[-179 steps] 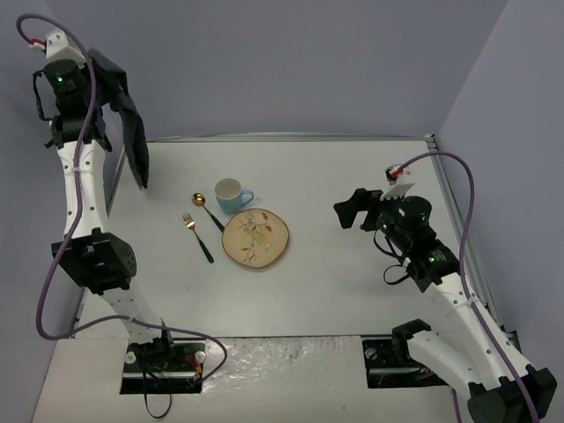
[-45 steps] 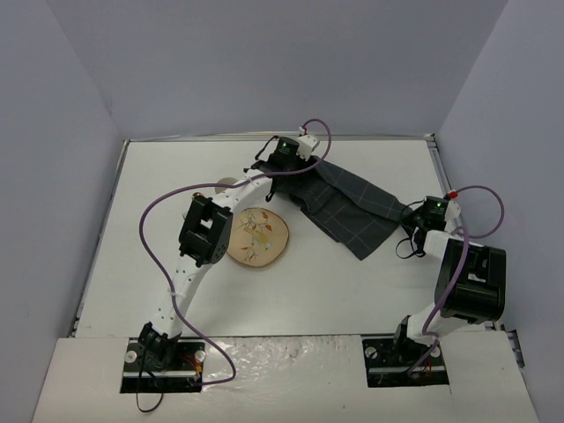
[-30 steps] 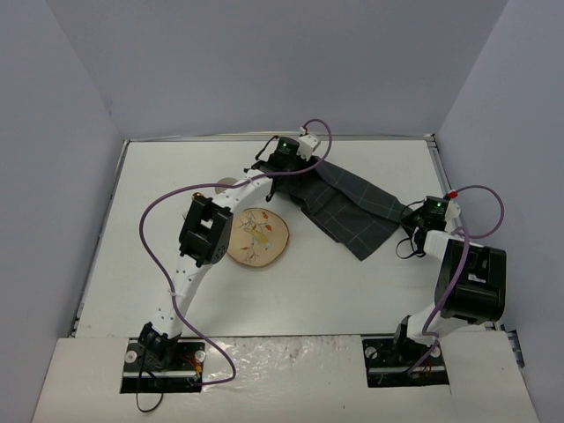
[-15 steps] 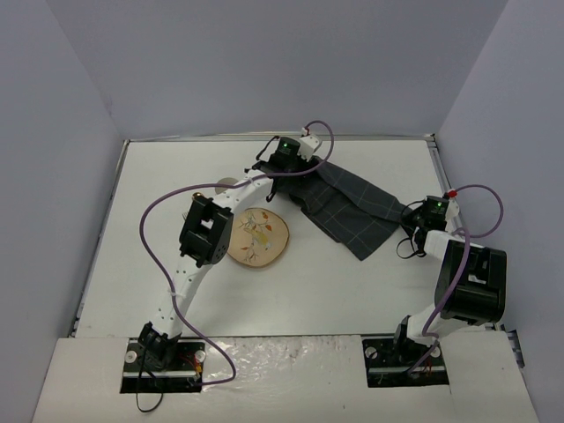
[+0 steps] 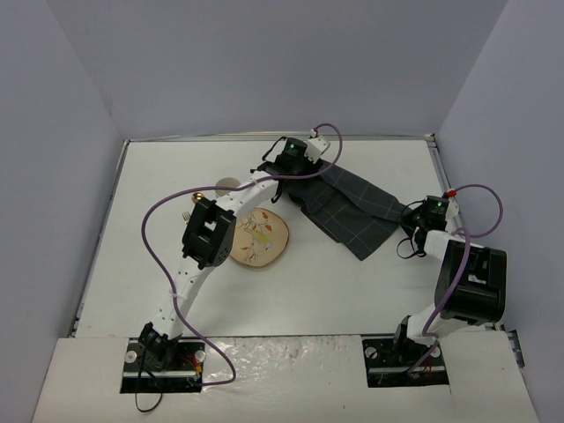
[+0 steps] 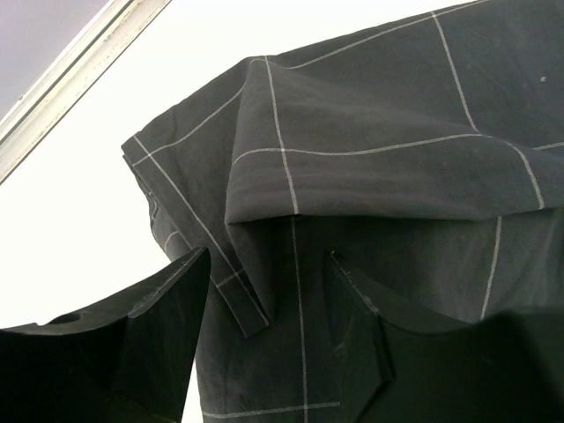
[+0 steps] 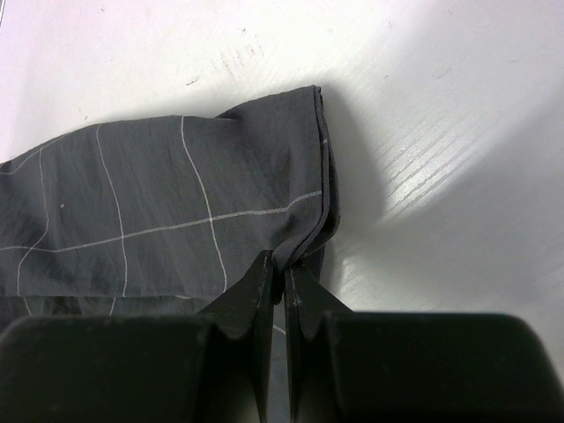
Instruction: Set the dinner table for one person
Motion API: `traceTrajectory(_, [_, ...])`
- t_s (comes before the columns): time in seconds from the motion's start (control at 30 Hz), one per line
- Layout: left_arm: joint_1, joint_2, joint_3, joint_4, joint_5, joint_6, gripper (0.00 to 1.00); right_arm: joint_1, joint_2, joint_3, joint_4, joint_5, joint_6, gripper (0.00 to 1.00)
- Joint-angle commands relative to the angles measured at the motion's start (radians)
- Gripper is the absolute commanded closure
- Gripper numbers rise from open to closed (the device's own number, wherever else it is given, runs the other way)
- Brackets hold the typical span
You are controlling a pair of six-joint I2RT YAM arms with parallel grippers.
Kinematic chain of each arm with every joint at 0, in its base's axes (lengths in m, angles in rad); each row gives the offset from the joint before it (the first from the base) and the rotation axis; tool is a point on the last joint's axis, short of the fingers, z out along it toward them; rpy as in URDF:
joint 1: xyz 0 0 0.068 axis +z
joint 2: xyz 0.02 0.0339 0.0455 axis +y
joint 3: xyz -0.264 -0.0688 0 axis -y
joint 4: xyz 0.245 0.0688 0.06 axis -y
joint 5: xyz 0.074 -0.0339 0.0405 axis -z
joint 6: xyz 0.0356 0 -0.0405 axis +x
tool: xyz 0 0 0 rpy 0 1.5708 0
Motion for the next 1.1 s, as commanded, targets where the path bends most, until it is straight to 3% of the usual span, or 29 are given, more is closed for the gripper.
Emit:
traceTrajectory(0.0, [-0.004, -0.072, 0.02, 0.062, -0.006, 0.013, 0.55, -0.006, -0.045, 0.042, 0.044, -0.014, -0.011, 1.0])
traceTrajectory(0.4, [0.006, -0.044, 0.005, 0.088, -0.039, 0.013, 0.64, -0.007, -0.083, 0.057, 0.02, -0.014, -0.019, 1.0])
traceTrajectory(0.73, [0.028, -0.088, 0.031, 0.05, -0.005, 0.005, 1.0, -0.006, -0.17, 0.094, -0.043, -0.014, -0.022, 1.0])
traceTrajectory(1.07, [0.057, -0.281, 0.027, 0.019, 0.0, 0.029, 1.0, -0.004, -0.391, 0.22, -0.208, -0.008, -0.078, 1.0])
